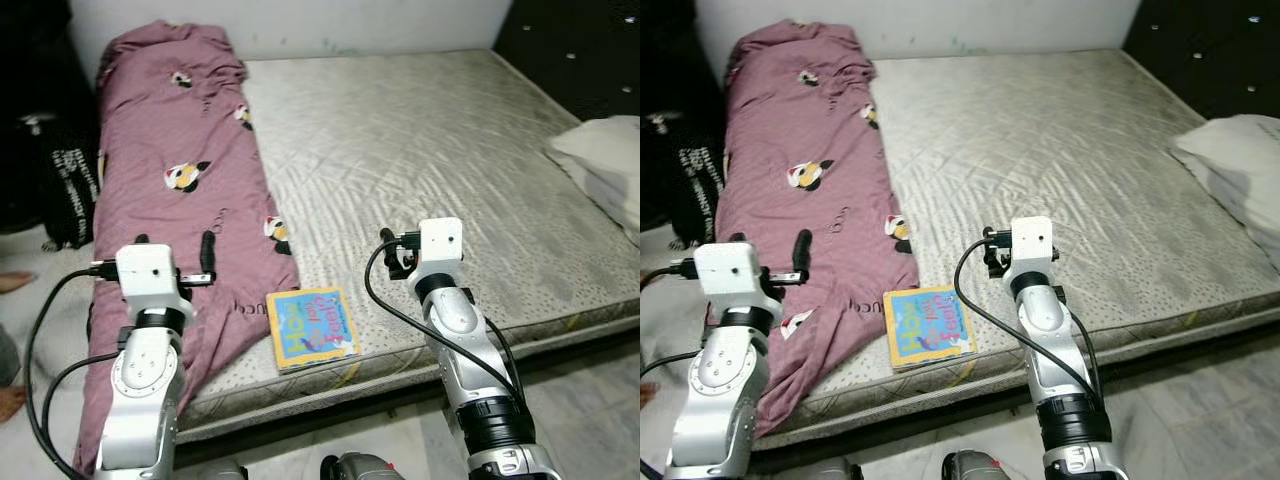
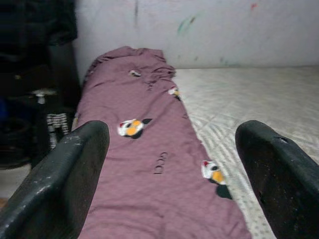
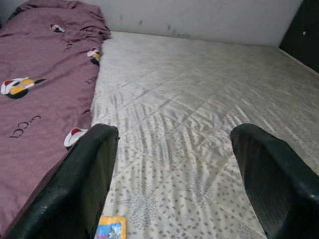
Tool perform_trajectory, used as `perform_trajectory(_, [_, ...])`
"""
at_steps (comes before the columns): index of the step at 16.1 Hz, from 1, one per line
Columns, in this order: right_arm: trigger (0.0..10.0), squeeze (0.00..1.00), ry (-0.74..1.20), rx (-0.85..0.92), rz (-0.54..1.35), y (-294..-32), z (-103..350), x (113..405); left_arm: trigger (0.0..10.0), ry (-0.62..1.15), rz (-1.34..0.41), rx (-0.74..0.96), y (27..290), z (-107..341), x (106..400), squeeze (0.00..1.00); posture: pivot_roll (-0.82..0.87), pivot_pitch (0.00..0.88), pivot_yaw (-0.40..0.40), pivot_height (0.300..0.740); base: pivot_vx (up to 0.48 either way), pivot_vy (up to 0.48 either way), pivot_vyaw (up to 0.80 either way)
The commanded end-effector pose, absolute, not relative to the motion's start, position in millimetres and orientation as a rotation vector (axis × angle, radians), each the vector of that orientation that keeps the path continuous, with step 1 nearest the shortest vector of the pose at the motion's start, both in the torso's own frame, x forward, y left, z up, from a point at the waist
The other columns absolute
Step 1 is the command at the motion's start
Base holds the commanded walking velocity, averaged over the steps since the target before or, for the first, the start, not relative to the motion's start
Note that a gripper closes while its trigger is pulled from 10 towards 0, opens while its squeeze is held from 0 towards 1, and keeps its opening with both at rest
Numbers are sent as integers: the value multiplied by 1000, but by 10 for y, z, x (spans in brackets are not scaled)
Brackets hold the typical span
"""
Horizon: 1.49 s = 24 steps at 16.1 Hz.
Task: Clean up the room
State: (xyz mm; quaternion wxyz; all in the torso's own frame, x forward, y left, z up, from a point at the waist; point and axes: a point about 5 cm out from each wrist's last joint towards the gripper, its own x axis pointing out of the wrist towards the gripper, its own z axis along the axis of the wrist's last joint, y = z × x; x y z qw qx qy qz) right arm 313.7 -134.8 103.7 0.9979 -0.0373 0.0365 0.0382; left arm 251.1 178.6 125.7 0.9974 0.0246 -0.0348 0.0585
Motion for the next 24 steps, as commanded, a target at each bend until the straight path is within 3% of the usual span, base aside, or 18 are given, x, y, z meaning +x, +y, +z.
perform_trajectory(1, [10000, 0, 62, -81, 84, -1347, 1062, 3144, 10000, -64, 132, 66, 1812, 1262, 2490, 0, 22, 90, -51, 707, 0, 0, 0])
perform_trajectory(8, [10000, 0, 60, -91, 109, -1321, 1059, 3150, 10000, -67, 160, 55, 1816, 1265, 2509, 0, 22, 82, -54, 629, 0, 0, 0])
perform_trajectory(24, [10000, 0, 95, -110, 139, -1293, 1031, 3185, 10000, -12, 269, -26, 1990, 1191, 2478, 0, 21, 114, -59, 629, 0, 0, 0])
